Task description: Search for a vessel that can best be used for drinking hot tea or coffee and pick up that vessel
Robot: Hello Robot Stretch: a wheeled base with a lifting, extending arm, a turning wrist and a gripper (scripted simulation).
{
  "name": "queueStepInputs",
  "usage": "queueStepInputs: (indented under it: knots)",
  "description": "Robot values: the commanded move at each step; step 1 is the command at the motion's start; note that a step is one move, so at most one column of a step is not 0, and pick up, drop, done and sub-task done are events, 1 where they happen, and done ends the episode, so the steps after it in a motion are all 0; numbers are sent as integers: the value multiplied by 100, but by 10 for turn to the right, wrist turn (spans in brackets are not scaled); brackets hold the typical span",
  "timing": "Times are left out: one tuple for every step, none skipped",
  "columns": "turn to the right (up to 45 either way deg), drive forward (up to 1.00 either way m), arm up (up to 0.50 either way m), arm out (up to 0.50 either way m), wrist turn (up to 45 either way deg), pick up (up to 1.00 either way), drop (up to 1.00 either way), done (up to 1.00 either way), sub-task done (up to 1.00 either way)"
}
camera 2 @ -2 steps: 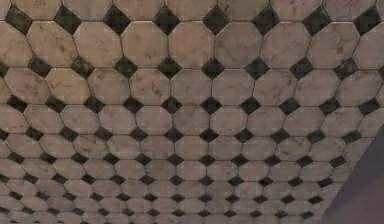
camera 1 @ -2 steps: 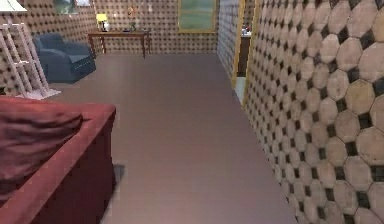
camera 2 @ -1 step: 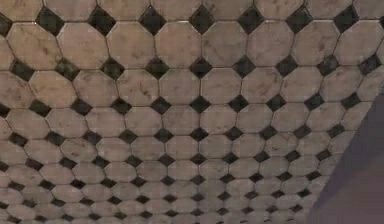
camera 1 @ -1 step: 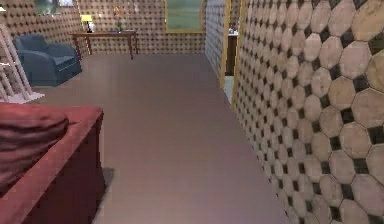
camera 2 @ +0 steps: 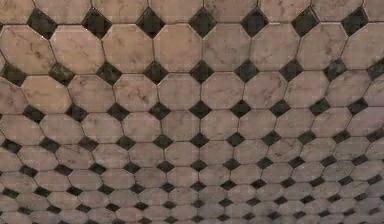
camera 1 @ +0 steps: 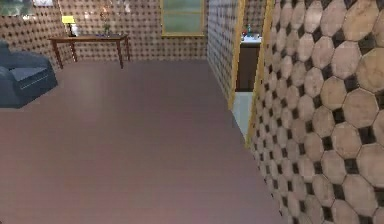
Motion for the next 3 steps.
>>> queueStepInputs:
  knots:
    - [0, 100, 0, 0, 0, 0, 0, 0, 0]
    - [0, 100, 0, 0, 0, 0, 0, 0, 0]
    - [0, 25, 0, 0, 0, 0, 0, 0, 0]
